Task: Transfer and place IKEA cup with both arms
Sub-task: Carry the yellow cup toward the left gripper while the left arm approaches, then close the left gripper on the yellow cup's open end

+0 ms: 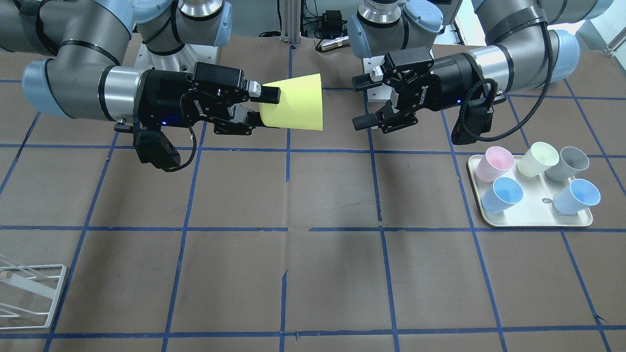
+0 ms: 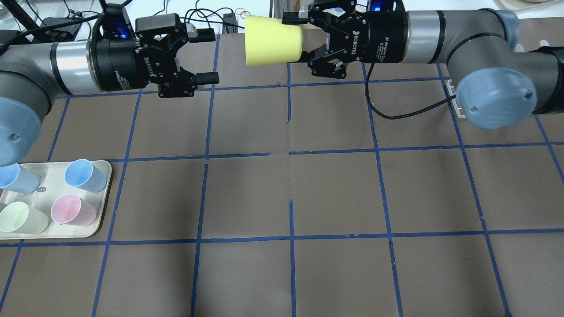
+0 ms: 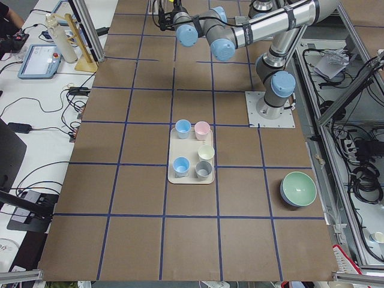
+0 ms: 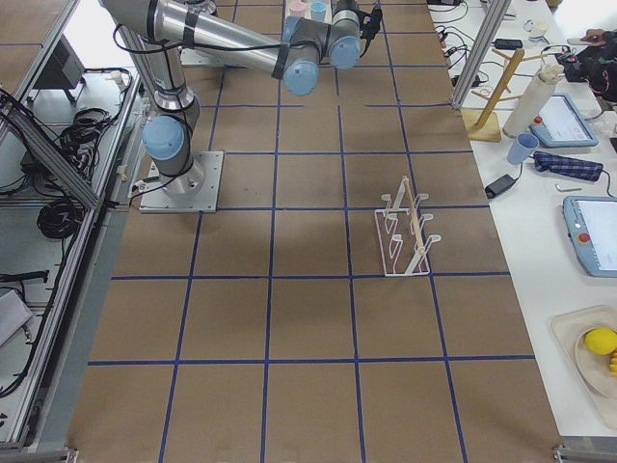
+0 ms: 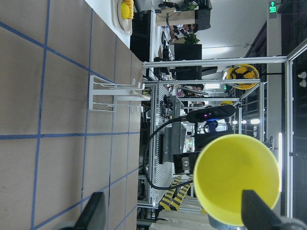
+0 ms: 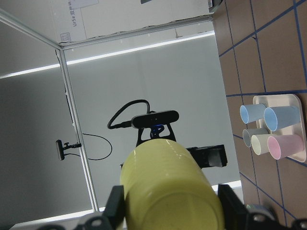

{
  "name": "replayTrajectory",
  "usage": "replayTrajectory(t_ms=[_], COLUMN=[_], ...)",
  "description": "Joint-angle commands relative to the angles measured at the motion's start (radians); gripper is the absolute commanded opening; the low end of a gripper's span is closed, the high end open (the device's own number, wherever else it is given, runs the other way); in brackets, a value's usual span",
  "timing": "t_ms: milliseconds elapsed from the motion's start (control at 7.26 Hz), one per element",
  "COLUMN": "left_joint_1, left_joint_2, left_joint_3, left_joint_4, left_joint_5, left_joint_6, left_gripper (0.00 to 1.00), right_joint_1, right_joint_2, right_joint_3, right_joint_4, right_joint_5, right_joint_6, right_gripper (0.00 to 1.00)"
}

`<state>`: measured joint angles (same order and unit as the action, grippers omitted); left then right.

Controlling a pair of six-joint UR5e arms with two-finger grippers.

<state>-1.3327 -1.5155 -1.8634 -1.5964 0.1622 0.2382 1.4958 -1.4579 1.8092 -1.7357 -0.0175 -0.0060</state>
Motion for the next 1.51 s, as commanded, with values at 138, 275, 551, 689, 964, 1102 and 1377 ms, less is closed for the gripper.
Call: replayTrajectory(t_ms=[138,275,551,689,964,1102,1377], left_joint_1=[-0.042,-0.06,-0.077,-0.077,-0.085,-0.097,-0.103], left_joint_2=[0.031,0.037,0.031,0.025,0.018,0.014,-0.015], left_joint_3=[0.029,0.029,0.021,0.02,0.02,0.02,0.018], left_joint_4=[0.012,0.019,0.041,0.064,0.102,0.154,0.263], left_joint_5=[-0.041,-0.043,-0.041,-0.04,-0.041,-0.041,-0.041], left_joint_6=[-0.089,-0.102,-0.106,-0.106,-0.128,-0.161,-0.232], left_gripper=[1.0,1.0,1.0,1.0,1.0,1.0,1.0], right_joint_1=[0.004,0.004,0.006,0.006,0.006,0.006,0.006], right_joint_2=[0.002,0.002,0.002,0.002,0.002,-0.001,-0.002], right_joint_3=[-0.001,-0.001,-0.001,-0.001,-0.001,-0.001,-0.001], right_joint_4=[0.001,-0.001,0.001,0.001,0.001,0.001,0.001], right_joint_5=[-0.012,-0.007,-0.002,-0.002,-0.002,-0.001,-0.002], right_joint_6=[0.001,0.004,0.006,0.008,0.009,0.009,0.009], right_gripper=[0.0,0.0,0.0,0.0,0.0,0.0,0.01])
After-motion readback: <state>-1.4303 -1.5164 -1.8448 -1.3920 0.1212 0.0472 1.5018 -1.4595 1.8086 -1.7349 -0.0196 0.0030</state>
